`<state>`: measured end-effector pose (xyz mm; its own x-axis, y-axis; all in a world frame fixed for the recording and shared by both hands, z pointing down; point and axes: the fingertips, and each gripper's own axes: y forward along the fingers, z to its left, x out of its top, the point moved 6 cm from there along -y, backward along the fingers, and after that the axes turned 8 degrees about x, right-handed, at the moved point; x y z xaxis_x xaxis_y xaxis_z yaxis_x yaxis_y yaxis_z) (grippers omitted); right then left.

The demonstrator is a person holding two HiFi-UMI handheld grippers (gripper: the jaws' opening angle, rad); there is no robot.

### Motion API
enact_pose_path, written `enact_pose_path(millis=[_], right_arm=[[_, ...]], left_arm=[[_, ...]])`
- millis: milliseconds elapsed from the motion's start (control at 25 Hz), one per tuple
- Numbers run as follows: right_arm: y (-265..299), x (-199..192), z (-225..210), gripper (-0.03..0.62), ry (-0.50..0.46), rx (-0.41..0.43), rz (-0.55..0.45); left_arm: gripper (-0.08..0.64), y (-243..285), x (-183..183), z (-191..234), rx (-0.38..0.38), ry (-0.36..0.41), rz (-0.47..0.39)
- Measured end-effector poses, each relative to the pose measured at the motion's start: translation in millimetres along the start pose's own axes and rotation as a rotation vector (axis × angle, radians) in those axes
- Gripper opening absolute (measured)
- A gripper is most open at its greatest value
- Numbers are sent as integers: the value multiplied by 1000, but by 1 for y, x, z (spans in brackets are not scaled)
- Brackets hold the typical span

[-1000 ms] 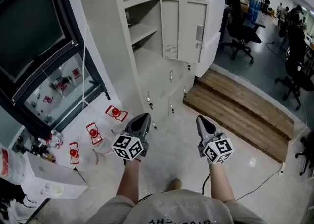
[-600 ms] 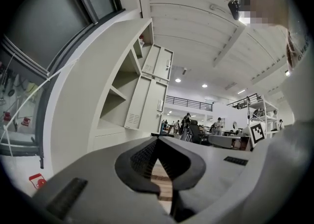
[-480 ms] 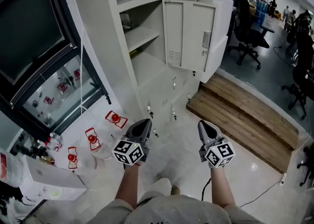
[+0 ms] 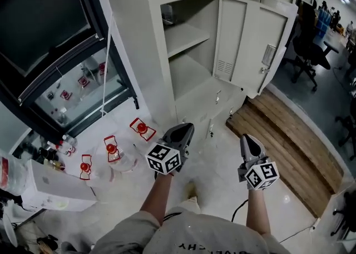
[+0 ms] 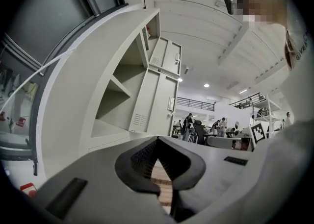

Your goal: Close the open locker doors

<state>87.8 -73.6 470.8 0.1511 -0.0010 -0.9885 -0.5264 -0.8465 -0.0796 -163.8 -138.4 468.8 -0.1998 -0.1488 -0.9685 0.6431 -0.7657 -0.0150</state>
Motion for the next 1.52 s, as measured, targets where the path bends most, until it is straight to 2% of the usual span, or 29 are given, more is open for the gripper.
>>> enact_pose_path(millis=[440,680,960,1120,1320,1520], right_arm=[[65,4,-58,2,-4,-5,17],[93,5,-85,2,-19,-37,18],[100,20,-132,41,-63,-150,-21],[97,29,-165,88,-63,-192,-56],[102,41,-202,154,-51,-154,-62],[114,53,-235,199,-22,-71,-56]], left_arm=[[-3,76,14,38,-17,-12,-11],[-3,106,18,60,-23,-9,-12],[-3,145,19,69,-50,-7,-17],[-3,164,16,64,-46,-4,-12],[-3,179,15,48,2,0,-15],[-3,187,9,32,84,-34,-21]])
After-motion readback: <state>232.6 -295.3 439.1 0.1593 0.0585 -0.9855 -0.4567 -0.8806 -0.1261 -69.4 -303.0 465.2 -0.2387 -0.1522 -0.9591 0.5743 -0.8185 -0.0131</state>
